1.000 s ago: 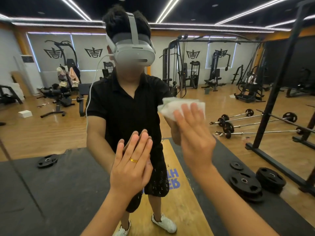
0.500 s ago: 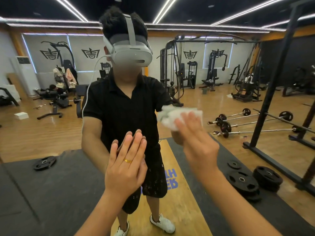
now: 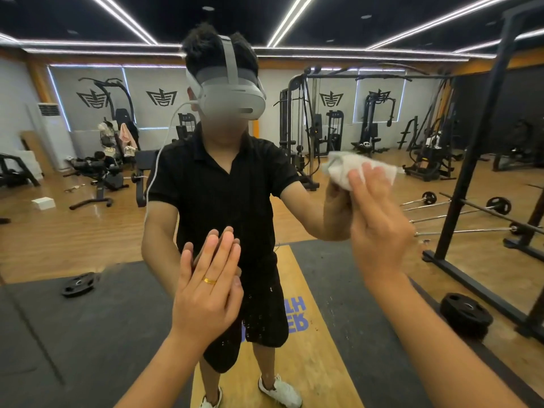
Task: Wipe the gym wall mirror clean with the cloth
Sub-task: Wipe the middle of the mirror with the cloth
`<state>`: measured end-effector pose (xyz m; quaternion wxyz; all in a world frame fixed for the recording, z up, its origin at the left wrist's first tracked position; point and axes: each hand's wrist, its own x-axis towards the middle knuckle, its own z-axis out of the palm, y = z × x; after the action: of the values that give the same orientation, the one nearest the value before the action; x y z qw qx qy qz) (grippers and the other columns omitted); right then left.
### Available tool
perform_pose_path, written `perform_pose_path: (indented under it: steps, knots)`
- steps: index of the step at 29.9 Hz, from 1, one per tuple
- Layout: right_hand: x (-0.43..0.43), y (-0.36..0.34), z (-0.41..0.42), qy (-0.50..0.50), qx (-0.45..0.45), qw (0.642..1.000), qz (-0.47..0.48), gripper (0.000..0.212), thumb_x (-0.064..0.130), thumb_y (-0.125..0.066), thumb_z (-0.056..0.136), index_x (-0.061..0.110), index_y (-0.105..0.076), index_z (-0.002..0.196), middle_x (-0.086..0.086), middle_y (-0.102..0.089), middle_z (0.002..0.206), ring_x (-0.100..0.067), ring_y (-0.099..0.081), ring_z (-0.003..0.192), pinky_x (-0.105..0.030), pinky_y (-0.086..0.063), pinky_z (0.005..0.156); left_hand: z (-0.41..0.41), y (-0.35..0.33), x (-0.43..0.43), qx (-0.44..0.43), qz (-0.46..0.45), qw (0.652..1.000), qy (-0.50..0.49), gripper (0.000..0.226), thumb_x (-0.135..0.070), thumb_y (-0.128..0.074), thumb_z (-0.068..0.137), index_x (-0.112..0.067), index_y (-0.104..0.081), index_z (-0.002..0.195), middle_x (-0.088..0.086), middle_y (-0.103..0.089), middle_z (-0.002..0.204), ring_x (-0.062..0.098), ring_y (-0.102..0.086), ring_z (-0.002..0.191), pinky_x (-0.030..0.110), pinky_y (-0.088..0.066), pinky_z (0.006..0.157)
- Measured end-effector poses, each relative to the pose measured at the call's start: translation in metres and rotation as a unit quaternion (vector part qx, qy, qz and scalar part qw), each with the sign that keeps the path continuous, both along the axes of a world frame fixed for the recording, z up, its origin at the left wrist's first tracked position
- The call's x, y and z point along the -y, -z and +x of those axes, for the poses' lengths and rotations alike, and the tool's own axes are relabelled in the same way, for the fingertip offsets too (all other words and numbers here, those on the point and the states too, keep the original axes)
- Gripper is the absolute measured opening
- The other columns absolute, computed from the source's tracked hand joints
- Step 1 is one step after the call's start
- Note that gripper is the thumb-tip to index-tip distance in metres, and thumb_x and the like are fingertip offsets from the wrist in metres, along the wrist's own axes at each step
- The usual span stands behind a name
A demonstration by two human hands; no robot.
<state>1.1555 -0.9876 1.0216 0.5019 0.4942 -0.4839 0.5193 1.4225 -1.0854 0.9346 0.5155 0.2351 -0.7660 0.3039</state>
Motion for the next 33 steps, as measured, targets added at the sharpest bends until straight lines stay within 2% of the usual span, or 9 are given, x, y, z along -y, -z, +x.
perform_pose_path:
  steps: [4,8,15,18,20,22,26,29,33]
  knots:
    - [-0.015,0.02,-0.008,-0.015,-0.075,0.995,0.061,0.028,0.014,-0.049,0.111,0.01,-0.062,0.136,-0.01,-0.059,0.142,-0.033,-0.061,0.13,-0.046,-0.054,0.104,-0.011,0.0,-0.013,0.02,-0.02,0.999,0.037,0.052,-0.014,-0.05,0.097,0.0,-0.044,0.148,0.021,-0.046,0.154,0.03,-0.029,0.154,0.053,-0.012,0.128]
    - [-0.018,0.016,-0.012,-0.035,-0.084,0.993,0.073,0.03,0.019,-0.058,0.108,0.013,-0.06,0.137,-0.011,-0.062,0.141,-0.03,-0.061,0.13,-0.04,-0.051,0.108,-0.056,-0.007,-0.034,0.065,-0.019,0.995,0.071,0.053,-0.017,-0.052,0.096,-0.001,-0.05,0.147,0.018,-0.045,0.155,0.031,-0.035,0.151,0.05,-0.013,0.129]
    - [-0.017,0.015,-0.035,-0.033,-0.152,0.983,0.097,0.043,0.003,-0.07,0.098,0.01,-0.059,0.139,-0.014,-0.059,0.144,-0.034,-0.055,0.137,-0.05,-0.049,0.11,-0.094,-0.002,-0.029,0.074,-0.03,0.997,0.008,0.052,-0.021,-0.053,0.1,0.0,-0.05,0.148,0.019,-0.041,0.159,0.034,-0.036,0.151,0.053,-0.028,0.123]
    - [-0.025,-0.006,-0.064,-0.02,-0.194,0.977,0.091,0.032,0.007,-0.065,0.102,0.008,-0.064,0.134,-0.014,-0.061,0.141,-0.035,-0.056,0.134,-0.052,-0.053,0.106,-0.096,0.0,-0.029,0.066,-0.04,0.997,0.004,0.053,-0.019,-0.054,0.099,0.0,-0.05,0.148,0.019,-0.042,0.158,0.035,-0.037,0.15,0.052,-0.029,0.123]
    - [-0.032,-0.022,-0.087,-0.007,-0.163,0.985,0.057,0.027,0.008,-0.055,0.108,0.007,-0.064,0.133,-0.013,-0.06,0.141,-0.036,-0.057,0.133,-0.044,-0.051,0.109,-0.098,0.002,-0.029,0.061,-0.038,0.997,0.002,0.053,-0.019,-0.054,0.099,-0.001,-0.048,0.149,0.018,-0.042,0.158,0.035,-0.037,0.15,0.052,-0.03,0.123]
    - [-0.032,-0.031,-0.103,-0.014,-0.106,0.994,0.03,0.031,0.004,-0.055,0.107,0.007,-0.059,0.138,-0.011,-0.056,0.145,-0.037,-0.054,0.136,-0.037,-0.044,0.116,-0.099,0.004,-0.03,0.055,-0.027,0.998,0.002,0.053,-0.019,-0.053,0.1,-0.002,-0.047,0.15,0.018,-0.042,0.159,0.034,-0.036,0.151,0.052,-0.029,0.123]
    - [-0.017,-0.007,-0.068,-0.079,0.016,0.997,0.012,0.037,0.001,-0.058,0.104,0.005,-0.055,0.141,-0.012,-0.049,0.149,-0.04,-0.048,0.141,-0.06,-0.042,0.114,-0.101,0.006,-0.029,0.041,-0.018,0.999,0.0,0.051,-0.02,-0.051,0.1,-0.001,-0.05,0.148,0.017,-0.042,0.159,0.033,-0.035,0.151,0.05,-0.024,0.126]
    - [-0.017,0.037,-0.045,-0.112,-0.066,0.988,0.079,0.039,-0.001,-0.057,0.103,0.003,-0.052,0.142,-0.016,-0.049,0.15,-0.04,-0.046,0.142,-0.056,-0.034,0.121,-0.102,0.005,-0.03,0.041,-0.017,0.999,-0.001,0.051,-0.019,-0.05,0.1,-0.001,-0.05,0.148,0.017,-0.043,0.158,0.033,-0.036,0.151,0.05,-0.023,0.126]
    - [-0.031,0.033,-0.074,-0.089,-0.189,0.969,0.131,0.037,0.001,-0.062,0.102,0.007,-0.06,0.139,-0.013,-0.055,0.147,-0.034,-0.052,0.139,-0.048,-0.043,0.117,-0.102,0.006,-0.03,0.043,-0.019,0.999,-0.012,0.052,-0.019,-0.053,0.098,-0.001,-0.053,0.146,0.017,-0.044,0.157,0.033,-0.037,0.15,0.05,-0.023,0.126]
